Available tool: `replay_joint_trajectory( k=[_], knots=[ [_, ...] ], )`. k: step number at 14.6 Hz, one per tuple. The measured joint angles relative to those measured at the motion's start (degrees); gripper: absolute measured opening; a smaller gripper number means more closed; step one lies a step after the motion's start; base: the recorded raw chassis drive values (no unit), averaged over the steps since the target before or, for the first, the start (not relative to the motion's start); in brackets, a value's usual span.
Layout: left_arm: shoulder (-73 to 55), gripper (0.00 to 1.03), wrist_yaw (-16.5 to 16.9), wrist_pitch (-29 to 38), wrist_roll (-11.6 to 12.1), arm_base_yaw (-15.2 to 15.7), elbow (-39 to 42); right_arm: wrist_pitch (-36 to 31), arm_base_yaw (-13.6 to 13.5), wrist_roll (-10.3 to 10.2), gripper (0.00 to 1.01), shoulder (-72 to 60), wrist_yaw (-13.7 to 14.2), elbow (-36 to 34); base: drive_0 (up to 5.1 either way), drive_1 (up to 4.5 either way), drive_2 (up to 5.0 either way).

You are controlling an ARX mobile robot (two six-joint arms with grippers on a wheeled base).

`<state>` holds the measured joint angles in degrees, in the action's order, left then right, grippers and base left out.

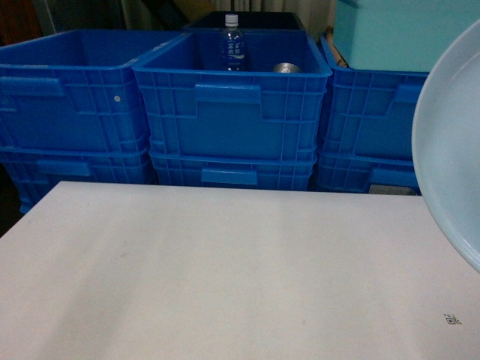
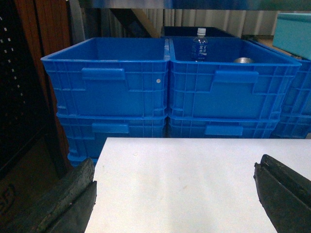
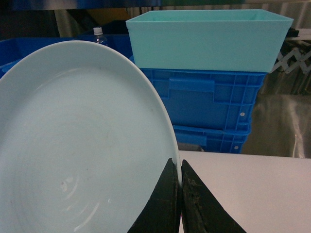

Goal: Place blue tray on left shelf second layer neatly

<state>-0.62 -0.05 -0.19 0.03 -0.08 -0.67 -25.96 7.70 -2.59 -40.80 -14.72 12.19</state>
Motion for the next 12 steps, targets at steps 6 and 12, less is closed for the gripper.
replay_joint_trajectory(
  k=[6,12],
  knots=[
    [0.0,0.98,0.0,0.0,-0.02,0.0,0.0,8.33,3.34,0.7,0.02,11.96,-4.7,-3.06,0.0,0.0,0.0],
    [0.0,0.98,0.0,0.0,0.0,0.0,0.0,15.91,-1.36,0.68,0.02,21.75,-2.93,-5.18,0.0,0.0,0.0]
  ],
)
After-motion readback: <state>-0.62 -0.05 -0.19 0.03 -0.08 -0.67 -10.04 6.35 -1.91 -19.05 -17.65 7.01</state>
